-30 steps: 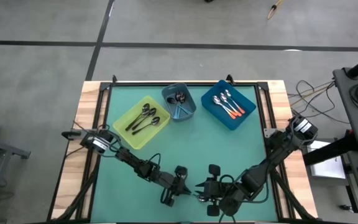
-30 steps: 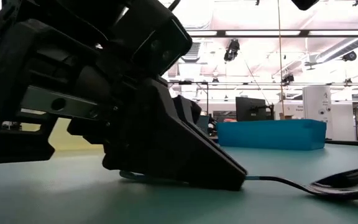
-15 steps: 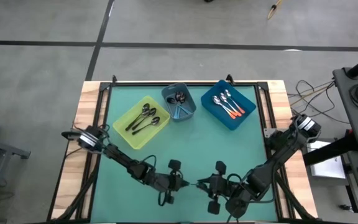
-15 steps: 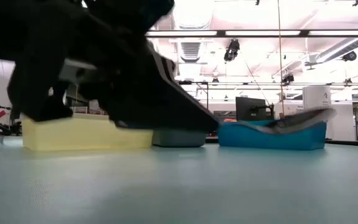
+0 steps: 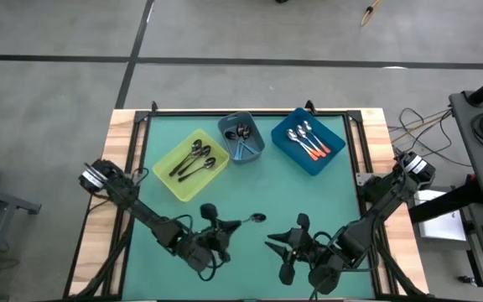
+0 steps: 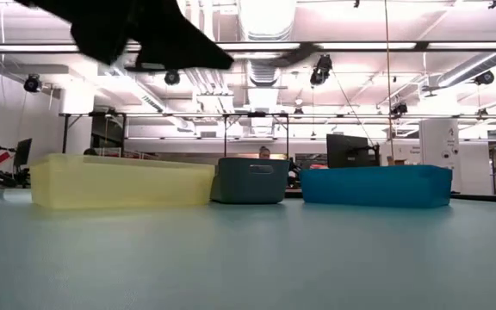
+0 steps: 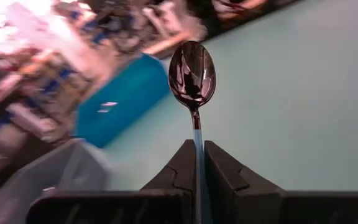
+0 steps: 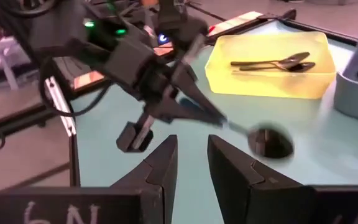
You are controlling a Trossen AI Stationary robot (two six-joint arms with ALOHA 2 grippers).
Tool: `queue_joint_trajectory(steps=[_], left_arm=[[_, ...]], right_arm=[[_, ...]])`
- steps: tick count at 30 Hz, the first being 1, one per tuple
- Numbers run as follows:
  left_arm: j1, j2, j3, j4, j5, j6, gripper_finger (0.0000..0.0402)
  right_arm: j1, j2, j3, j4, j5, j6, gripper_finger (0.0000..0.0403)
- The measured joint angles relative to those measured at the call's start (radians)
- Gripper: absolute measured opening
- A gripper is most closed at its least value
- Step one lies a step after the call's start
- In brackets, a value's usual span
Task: Sort silverware by color (type)
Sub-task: Put the blue spoon into the dark blue bin
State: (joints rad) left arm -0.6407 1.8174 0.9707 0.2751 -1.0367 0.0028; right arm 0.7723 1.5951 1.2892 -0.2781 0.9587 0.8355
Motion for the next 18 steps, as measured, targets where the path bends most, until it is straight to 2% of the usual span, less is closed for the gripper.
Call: queue_joint_trajectory(steps=[5, 9, 18], left_arm=[[-0.042, -0.025, 0.0, -0.009, -0.204, 0.0, 0.0001], [-0.058, -0.025, 0.0, -0.008, -0.307, -0.012, 0.0003], [-0.064, -0.025, 0.039, -0.003, -0.334, -0.015, 0.0004]], right_arm=[[-0.007, 0.01, 0.0, -0.003, 0.018, 0.072, 0.0079], [-0.019, 0.01, -0.016, -0.001, 0.104, 0.126, 0.0079], [-0.101, 0.011, -0.08, -0.002, 0.113, 0.313, 0.0079]])
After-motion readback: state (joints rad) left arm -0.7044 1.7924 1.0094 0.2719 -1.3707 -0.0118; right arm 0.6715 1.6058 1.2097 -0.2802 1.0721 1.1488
